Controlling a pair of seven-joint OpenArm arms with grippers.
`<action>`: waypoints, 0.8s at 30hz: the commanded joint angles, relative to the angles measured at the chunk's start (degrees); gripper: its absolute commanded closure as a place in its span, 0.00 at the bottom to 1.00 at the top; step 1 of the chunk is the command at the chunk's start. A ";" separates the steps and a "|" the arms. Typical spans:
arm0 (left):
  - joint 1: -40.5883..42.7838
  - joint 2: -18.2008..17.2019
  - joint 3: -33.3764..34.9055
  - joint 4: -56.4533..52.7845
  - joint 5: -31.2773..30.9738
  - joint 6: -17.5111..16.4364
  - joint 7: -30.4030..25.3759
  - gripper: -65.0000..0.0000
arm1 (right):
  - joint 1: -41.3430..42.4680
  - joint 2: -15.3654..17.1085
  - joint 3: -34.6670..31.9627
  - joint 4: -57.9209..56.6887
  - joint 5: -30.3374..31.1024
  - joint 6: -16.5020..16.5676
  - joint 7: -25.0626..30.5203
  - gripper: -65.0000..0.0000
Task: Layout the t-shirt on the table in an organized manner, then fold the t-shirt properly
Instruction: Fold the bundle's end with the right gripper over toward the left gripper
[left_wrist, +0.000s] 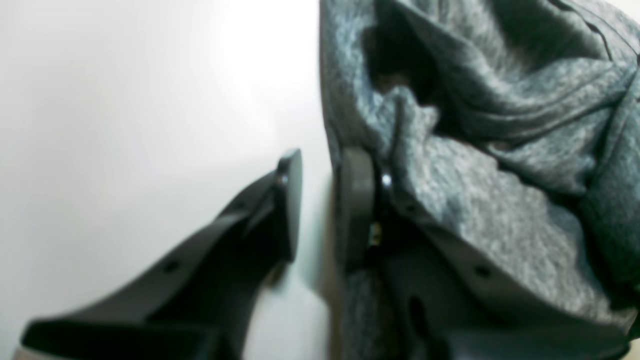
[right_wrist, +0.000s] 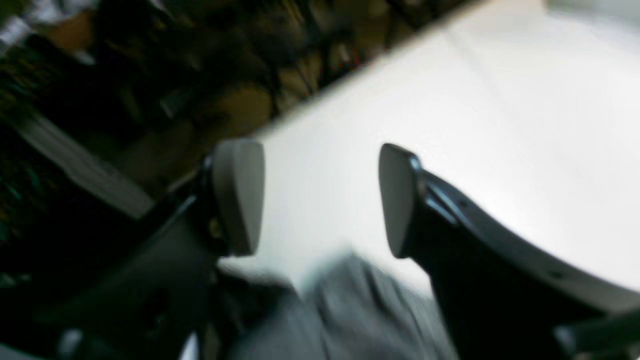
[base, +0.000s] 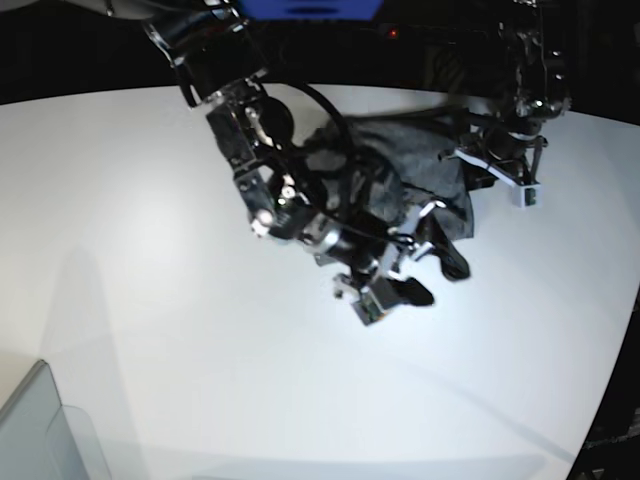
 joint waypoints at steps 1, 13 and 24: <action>0.80 -0.16 0.05 -0.15 0.74 0.73 3.36 0.78 | -0.05 0.20 1.62 0.83 0.94 0.30 0.18 0.38; 0.36 -0.34 0.05 -0.15 0.74 0.64 2.92 0.78 | -10.16 3.89 5.75 0.92 0.85 0.22 -2.63 0.36; 0.36 -0.25 -0.03 -0.15 0.74 0.64 2.75 0.78 | -11.03 3.54 1.71 -2.51 0.85 0.22 -2.28 0.56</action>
